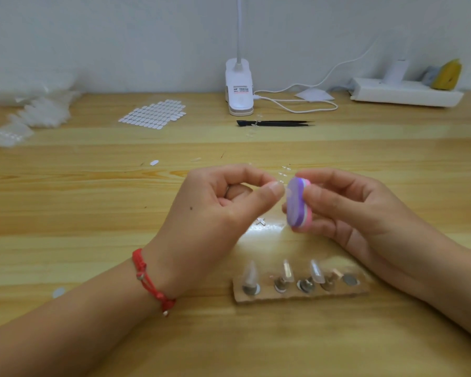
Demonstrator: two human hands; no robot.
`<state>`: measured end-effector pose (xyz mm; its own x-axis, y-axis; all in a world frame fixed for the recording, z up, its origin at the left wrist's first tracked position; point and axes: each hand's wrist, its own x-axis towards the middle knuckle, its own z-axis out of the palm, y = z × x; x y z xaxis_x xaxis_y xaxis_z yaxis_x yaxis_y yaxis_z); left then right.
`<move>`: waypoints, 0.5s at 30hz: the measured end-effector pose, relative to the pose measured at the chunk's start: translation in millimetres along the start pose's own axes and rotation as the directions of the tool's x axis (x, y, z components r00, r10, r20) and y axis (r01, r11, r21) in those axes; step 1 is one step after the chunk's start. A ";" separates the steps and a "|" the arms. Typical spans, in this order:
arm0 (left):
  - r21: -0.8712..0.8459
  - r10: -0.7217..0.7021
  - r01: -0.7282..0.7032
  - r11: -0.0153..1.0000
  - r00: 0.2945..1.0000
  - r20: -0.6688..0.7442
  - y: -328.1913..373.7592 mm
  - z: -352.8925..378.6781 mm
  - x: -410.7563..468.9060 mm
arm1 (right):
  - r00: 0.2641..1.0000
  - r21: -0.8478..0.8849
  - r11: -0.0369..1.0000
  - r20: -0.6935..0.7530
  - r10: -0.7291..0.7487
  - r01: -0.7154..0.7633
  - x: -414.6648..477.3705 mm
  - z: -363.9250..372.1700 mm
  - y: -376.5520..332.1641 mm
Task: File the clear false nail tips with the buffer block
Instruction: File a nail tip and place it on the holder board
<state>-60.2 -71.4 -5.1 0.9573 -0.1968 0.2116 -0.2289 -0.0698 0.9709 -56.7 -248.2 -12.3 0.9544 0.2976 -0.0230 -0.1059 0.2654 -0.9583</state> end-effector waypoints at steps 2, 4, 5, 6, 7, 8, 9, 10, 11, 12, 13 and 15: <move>0.004 0.011 -0.011 1.000 1.000 0.026 0.2 2.2 -1.6 | 1.000 0.028 1.000 -0.022 -0.006 0.007 0.8 -1.2 -0.1; -0.005 0.027 -0.027 1.000 1.000 0.008 1.2 2.9 -1.3 | 1.000 -0.008 1.000 0.015 0.004 -0.004 0.3 -0.7 0.1; -0.012 0.028 -0.029 1.000 1.000 -0.008 1.4 2.3 -0.3 | 0.999 -0.024 1.000 0.031 0.006 -0.006 0.0 -0.2 0.6; -0.014 0.022 -0.022 1.000 1.000 -0.021 1.3 1.1 0.5 | 1.000 -0.021 1.000 0.029 0.004 -0.003 0.2 -0.5 1.0; -0.012 0.012 -0.012 1.000 1.000 -0.023 0.8 0.5 1.1 | 1.000 0.002 1.000 0.010 -0.002 0.002 0.9 -1.5 1.1; -0.006 0.002 -0.002 1.000 1.000 -0.016 0.1 0.3 0.6 | 1.000 0.037 0.999 -0.013 -0.005 0.006 1.8 -2.7 1.0; -0.001 -0.004 0.004 1.000 1.000 -0.005 -0.5 1.0 -0.2 | 1.000 0.061 0.998 -0.026 -0.009 0.010 2.7 -3.7 0.6; 0.003 -0.007 0.007 1.000 1.000 0.004 -0.6 2.0 -1.2 | 1.000 0.065 0.998 -0.021 -0.011 0.012 2.7 -3.9 0.1; 0.003 -0.007 0.007 1.000 1.000 0.003 -0.4 2.5 -1.6 | 1.000 0.045 0.999 0.002 -0.010 0.010 2.4 -3.7 0.0; -0.002 -0.004 0.004 1.000 1.000 -0.007 0.1 2.7 -1.0 | 0.999 0.003 1.000 0.035 -0.005 0.005 1.2 -3.3 0.2; -0.007 0.000 0.000 1.000 1.000 -0.026 0.2 1.7 0.2 | 0.997 -0.048 0.999 0.071 0.000 0.004 0.2 -2.0 0.8; -0.002 0.003 -0.003 1.000 0.998 -0.058 -0.7 -1.1 2.8 | 0.996 -0.095 0.995 0.093 -0.010 0.019 -0.7 -0.2 1.0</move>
<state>-57.2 -70.9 -5.0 0.9653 -0.1398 0.2207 -0.2316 -0.0673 0.9705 -57.4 -248.3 -13.2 0.9254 0.3788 0.0135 -0.0607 0.1831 -0.9812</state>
